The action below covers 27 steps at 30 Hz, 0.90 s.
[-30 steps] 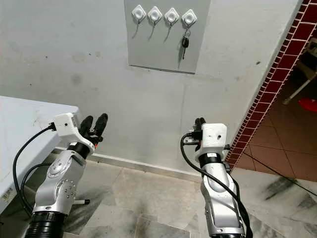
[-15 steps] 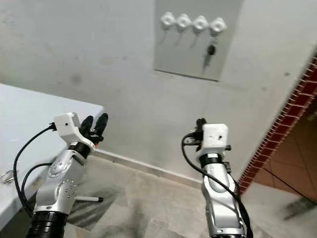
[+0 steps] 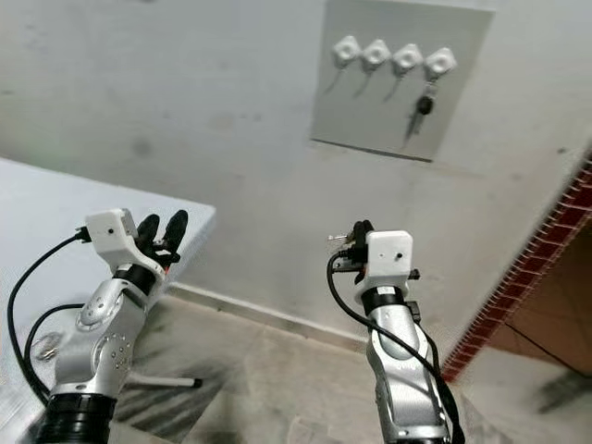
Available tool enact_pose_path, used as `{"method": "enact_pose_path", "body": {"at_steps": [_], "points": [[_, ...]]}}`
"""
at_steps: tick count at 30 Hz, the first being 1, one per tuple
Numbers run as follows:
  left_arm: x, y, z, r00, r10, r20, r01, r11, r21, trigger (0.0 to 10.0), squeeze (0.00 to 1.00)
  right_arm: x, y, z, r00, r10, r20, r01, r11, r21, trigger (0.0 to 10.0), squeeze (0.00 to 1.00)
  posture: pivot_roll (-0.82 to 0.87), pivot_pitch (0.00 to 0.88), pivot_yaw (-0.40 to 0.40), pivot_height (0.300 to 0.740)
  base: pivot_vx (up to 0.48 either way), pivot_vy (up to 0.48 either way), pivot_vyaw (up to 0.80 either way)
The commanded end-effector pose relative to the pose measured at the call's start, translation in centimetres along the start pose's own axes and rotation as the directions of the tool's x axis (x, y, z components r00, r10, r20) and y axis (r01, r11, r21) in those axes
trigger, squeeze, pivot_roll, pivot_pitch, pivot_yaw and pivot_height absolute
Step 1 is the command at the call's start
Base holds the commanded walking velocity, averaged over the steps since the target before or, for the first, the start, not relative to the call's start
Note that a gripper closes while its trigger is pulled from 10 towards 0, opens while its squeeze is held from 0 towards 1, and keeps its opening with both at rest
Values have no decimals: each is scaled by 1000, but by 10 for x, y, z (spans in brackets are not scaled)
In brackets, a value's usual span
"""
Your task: Hang keys on a hook
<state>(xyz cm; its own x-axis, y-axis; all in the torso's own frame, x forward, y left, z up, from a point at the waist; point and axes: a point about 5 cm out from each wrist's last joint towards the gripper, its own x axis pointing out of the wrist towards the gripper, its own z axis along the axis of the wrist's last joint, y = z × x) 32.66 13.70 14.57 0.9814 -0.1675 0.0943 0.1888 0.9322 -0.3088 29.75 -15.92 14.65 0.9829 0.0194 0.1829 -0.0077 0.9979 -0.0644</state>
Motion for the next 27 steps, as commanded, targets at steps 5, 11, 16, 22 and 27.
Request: {"method": "enact_pose_path", "body": {"at_steps": [5, 11, 16, 22, 27], "points": [[0, 8, 7, 1000, 22, 16, -22, 1000, 8, 10000, 0, 2, 4, 6, 1000, 7, 23, -7, 1000, 9, 10000, 0, 76, 51, -7, 740, 343, 0, 0], [-1, 8, 7, 1000, 21, 13, -21, 1000, 15, 10000, 0, 2, 4, 6, 1000, 6, 22, -6, 1000, 11, 10000, 0, 79, 54, -6, 740, 333, 0, 0], [-1, 8, 6, 1000, 21, 10, -21, 1000, 21, 10000, 0, 2, 4, 6, 1000, 6, 21, -6, 1000, 12, 10000, 0, 79, 54, -6, 740, 341, 0, 0], [-1, 7, 6, 1000, 20, 8, -21, 1000, 16, 10000, 0, 2, 4, 6, 1000, 6, 20, -6, 1000, 11, 10000, 0, 79, 59, -7, 740, 339, 0, 0], [-1, 7, 6, 1000, 21, 7, -21, 1000, 17, 10000, 0, 2, 4, 6, 1000, 6, 20, -6, 1000, 11, 10000, 0, 79, 60, -8, 740, 340, 0, 0]]}}
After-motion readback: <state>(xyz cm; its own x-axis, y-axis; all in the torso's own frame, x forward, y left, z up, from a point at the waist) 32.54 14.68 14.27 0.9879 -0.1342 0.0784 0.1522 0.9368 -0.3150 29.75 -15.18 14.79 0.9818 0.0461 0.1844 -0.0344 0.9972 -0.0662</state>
